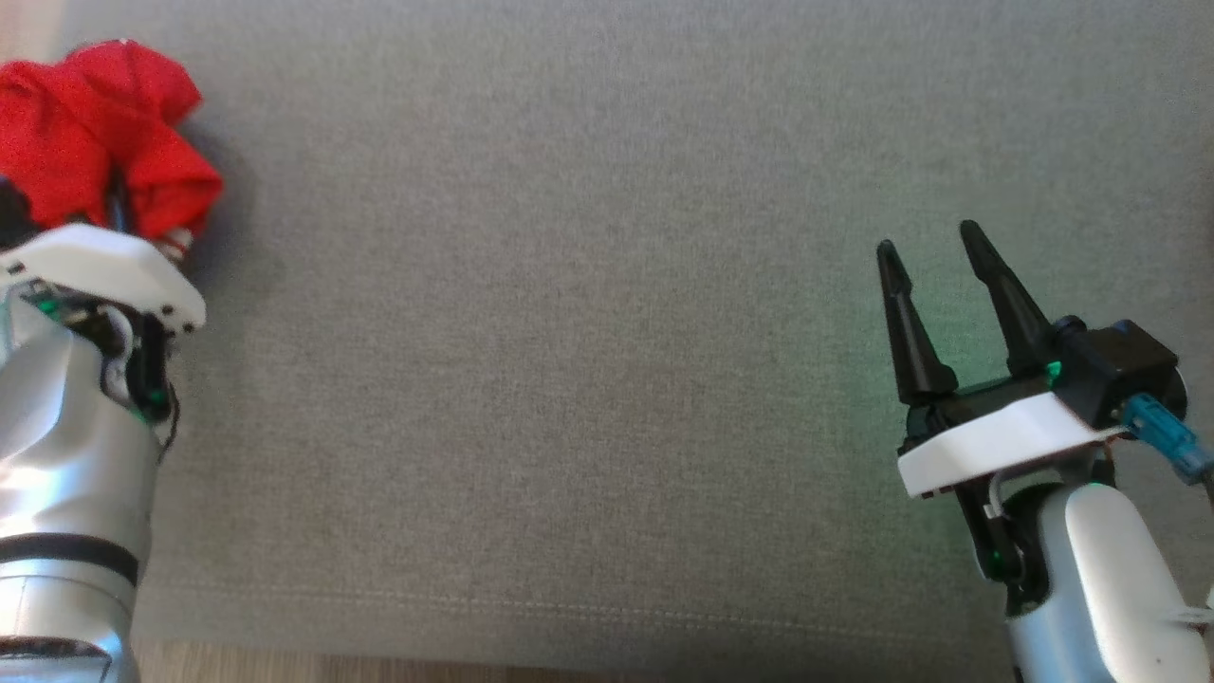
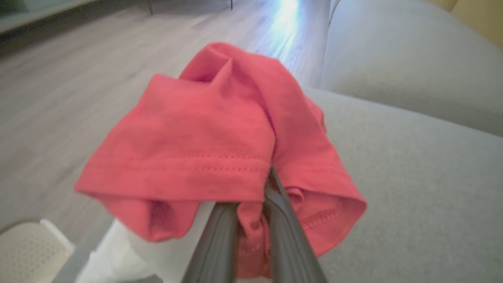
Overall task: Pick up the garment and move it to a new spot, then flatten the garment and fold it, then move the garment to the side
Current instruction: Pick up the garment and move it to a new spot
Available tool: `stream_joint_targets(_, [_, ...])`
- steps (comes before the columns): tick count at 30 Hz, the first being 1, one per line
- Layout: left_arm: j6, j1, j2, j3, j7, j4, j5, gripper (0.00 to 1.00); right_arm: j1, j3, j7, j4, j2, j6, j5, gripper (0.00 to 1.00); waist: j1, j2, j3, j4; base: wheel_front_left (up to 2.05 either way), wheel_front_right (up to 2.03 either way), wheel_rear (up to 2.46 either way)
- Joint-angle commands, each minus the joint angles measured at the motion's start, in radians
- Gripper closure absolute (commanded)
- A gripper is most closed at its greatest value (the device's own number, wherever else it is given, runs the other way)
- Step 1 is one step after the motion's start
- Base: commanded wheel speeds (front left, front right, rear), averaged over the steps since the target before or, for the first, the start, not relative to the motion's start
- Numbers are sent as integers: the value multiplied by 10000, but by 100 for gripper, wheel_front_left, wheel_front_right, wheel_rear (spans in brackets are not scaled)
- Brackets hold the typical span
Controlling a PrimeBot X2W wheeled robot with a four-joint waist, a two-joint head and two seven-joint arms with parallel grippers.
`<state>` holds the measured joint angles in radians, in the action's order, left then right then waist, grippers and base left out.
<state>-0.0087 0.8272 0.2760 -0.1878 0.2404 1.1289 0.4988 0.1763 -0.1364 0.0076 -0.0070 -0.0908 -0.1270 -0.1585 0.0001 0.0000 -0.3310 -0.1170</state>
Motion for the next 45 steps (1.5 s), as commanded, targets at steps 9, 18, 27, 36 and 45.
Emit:
stream_joint_targets(9, [876, -1958, 874, 865, 211, -4989, -1040, 100, -612, 221, -235, -173, 199, -37, -91, 0, -1, 0, 1724, -127, 0, 0, 0])
stream_joint_targets(18, [1660, -5601, 596, 775, -111, -9161, -1460, 100, -1475, 336, -159, -326, 289, -37, -72, 0, -1, 0, 2927, 114, 0, 0, 0])
stream_joint_targets(27, [1772, -7154, 172, -480, -1294, -11358, -1755, 100, -1784, 330, 48, -754, 325, -37, -39, 0, -1, 0, 3001, 742, 0, 0, 0])
stream_joint_targets(36, [811, -5230, -823, -2238, -1140, -10436, -2294, 100, -1313, 92, 27, -1008, 368, -37, -169, 0, -1, 0, 1967, 2546, 0, 0, 0])
stream_joint_targets(45, [-29, -3655, -1223, -3165, -1287, -8330, -2635, 100, -1021, -82, -299, -848, 397, -37, -403, 0, -1, 0, 1072, 3901, 0, 0, 0])
